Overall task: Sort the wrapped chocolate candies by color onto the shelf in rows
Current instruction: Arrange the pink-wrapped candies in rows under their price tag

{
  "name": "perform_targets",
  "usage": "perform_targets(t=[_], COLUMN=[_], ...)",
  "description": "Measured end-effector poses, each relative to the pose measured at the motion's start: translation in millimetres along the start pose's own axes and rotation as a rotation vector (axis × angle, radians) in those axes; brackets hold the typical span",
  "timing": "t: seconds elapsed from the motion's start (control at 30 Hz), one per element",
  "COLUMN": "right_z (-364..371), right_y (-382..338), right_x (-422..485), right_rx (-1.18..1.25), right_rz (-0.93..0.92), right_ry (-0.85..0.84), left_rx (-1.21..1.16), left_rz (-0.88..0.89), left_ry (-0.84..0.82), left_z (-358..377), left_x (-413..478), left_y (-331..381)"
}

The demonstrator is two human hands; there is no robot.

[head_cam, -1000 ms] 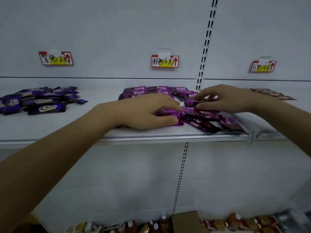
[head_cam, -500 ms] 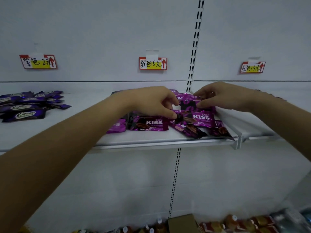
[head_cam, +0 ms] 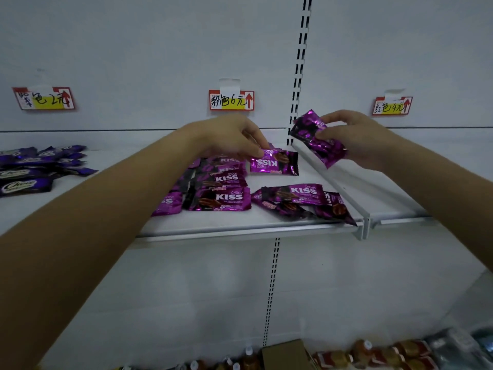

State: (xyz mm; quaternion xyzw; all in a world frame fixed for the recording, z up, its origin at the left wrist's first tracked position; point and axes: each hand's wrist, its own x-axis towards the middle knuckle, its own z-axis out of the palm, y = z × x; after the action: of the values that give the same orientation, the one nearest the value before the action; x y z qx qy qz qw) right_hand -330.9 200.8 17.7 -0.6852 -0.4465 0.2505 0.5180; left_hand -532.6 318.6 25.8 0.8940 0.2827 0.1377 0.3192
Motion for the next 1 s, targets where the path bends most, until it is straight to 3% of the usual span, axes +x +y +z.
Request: perform_targets(t=[0.23,0.37,0.53,0.7,0.8,0.9,1.0], right_z=[9,16,15,20,28,34,32], right_y=[-7,-10,-1,2,-1,3,3], right_x=[12,21,22,22,23,25,24], right_rx=[0.086,0.231,0.592,0.688,0.574,0.458,0.408], right_rz=[-0.065,-0.066,0.045,0.022,-0.070,-0.067,-0.090], right_ry=[0.006,-0.003,-0.231,-0.318,-0.359,-0.275,-0.260], left_rx=[0.052,-0.151,-0.500,-0.716,-0.833,-0.714,-0.524], left_rz=[0.021,-0.007,-0.107,-0.178,-0.185,-0.175,-0.136], left_ry=[-0.010,0.032,0.166,0.216,0.180,0.088,0.141], left_z=[12,8,7,12,16,16,10], left_x=[12,9,11,16,17,14,13], left_y=[-1,-2,-5,-2,1,0,-3])
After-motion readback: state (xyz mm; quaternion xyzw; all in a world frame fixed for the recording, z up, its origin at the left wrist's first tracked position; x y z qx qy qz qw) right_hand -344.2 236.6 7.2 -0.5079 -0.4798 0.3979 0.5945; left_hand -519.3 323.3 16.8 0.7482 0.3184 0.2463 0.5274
